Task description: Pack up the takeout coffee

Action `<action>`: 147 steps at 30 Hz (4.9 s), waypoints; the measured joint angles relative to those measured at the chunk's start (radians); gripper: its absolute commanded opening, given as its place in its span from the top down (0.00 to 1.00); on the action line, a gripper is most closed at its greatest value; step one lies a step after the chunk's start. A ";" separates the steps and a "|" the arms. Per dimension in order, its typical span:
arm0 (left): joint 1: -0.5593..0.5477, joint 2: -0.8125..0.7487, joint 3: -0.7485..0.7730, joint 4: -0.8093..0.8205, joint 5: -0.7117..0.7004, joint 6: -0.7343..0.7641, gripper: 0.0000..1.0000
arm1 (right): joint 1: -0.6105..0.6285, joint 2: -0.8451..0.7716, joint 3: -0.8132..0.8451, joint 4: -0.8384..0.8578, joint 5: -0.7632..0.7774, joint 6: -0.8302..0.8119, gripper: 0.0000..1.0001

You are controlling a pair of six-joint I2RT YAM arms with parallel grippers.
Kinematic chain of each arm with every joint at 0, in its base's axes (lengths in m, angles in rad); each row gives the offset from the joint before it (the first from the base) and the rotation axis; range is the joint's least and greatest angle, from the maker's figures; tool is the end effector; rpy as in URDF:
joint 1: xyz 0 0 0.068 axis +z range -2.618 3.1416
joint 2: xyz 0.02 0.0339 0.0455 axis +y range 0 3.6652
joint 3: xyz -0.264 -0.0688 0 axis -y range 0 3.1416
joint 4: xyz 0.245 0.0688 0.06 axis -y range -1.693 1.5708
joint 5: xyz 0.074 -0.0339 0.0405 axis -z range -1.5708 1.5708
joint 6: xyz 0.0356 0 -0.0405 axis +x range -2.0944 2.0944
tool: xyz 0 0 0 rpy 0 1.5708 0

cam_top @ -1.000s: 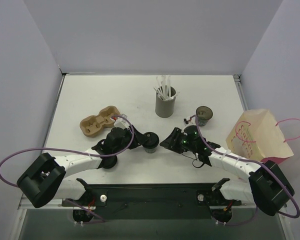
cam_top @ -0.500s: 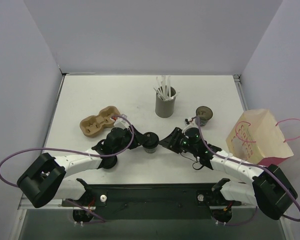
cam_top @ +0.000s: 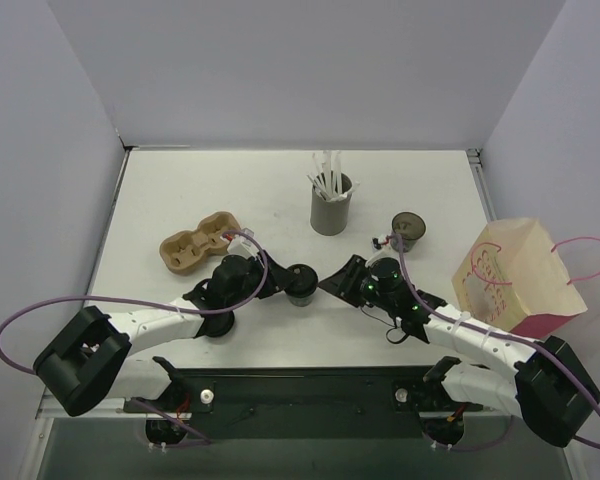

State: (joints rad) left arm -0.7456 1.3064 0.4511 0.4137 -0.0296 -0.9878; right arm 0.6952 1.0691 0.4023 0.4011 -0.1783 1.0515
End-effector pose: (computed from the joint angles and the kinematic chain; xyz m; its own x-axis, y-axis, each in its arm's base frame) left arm 0.1889 -0.1730 0.1759 -0.7226 -0.4686 -0.5083 0.1004 0.6563 -0.7478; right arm 0.1709 0.1508 0.2120 -0.7614 0.4775 -0.4384 -0.2030 0.4667 0.8608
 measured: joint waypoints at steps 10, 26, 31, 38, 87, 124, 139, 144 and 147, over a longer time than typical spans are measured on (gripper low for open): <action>0.000 -0.002 -0.002 0.000 0.000 0.000 0.52 | 0.020 0.069 0.000 0.048 0.006 0.022 0.67; 0.000 0.005 -0.002 0.010 -0.001 0.000 0.52 | 0.027 0.085 0.000 0.079 0.014 0.037 0.71; 0.000 0.001 -0.012 0.019 -0.016 -0.016 0.52 | 0.033 0.117 -0.029 0.192 0.014 0.083 0.73; 0.000 0.006 -0.021 0.036 -0.034 -0.038 0.52 | 0.034 0.156 -0.088 0.356 0.016 0.153 0.88; -0.048 0.040 -0.068 0.129 -0.158 -0.153 0.55 | 0.076 0.308 -0.121 0.629 0.217 -0.079 1.00; -0.071 0.068 -0.045 0.133 -0.127 -0.158 0.56 | 0.072 0.043 -0.053 0.101 0.043 0.020 0.61; -0.071 0.067 -0.045 0.133 -0.128 -0.161 0.55 | 0.080 0.097 -0.063 0.216 0.032 0.075 0.63; -0.071 0.067 -0.046 0.132 -0.128 -0.161 0.55 | 0.080 0.101 -0.068 0.220 0.047 0.078 0.65; -0.071 0.065 -0.047 0.132 -0.129 -0.162 0.55 | 0.080 0.109 -0.075 0.239 0.049 0.087 0.66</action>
State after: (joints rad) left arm -0.8162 1.3716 0.4042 0.5457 -0.1585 -1.1500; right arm 0.7750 1.1782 0.3271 0.6403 -0.1291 1.1389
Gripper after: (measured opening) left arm 0.495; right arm 0.351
